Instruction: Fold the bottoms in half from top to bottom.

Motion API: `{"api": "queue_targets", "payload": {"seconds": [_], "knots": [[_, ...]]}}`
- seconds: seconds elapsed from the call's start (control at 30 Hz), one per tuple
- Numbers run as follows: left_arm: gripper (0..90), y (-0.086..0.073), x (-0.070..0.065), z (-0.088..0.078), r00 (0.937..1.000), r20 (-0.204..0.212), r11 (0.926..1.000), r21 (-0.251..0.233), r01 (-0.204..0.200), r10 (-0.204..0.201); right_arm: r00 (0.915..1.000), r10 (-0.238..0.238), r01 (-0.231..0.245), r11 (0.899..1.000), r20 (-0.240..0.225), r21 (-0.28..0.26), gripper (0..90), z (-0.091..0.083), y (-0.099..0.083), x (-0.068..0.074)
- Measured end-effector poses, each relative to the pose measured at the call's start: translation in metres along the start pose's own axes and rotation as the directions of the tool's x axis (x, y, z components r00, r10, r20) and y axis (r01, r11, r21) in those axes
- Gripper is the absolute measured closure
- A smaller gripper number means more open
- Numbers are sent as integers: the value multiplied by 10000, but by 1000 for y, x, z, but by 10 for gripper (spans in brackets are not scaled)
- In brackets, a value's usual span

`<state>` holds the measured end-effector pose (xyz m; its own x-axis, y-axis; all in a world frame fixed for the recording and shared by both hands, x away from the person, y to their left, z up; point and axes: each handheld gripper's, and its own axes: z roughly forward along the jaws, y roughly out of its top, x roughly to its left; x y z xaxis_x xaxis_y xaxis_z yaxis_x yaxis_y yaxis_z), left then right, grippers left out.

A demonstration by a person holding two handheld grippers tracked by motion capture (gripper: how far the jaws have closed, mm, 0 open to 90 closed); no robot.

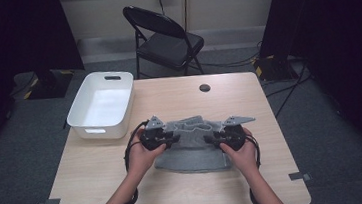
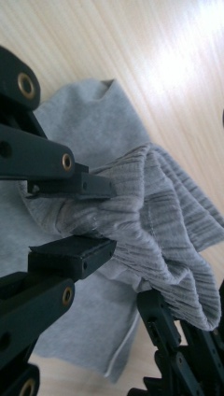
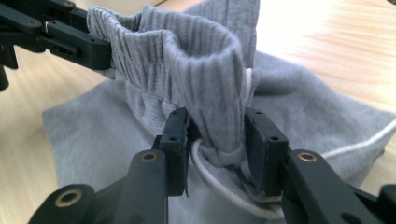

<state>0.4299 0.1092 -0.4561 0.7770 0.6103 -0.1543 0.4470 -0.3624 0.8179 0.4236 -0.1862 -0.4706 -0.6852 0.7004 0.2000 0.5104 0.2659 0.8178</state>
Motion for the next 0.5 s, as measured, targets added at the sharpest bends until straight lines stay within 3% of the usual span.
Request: {"api": "queue_targets", "payload": {"seconds": [0.5], "knots": [[666, -18, -11, -4, 9998, 198, 9985, 532, -100, 90, 9997, -248, 248, 9996, -17, 163, 550, -6, -19, 14]]}}
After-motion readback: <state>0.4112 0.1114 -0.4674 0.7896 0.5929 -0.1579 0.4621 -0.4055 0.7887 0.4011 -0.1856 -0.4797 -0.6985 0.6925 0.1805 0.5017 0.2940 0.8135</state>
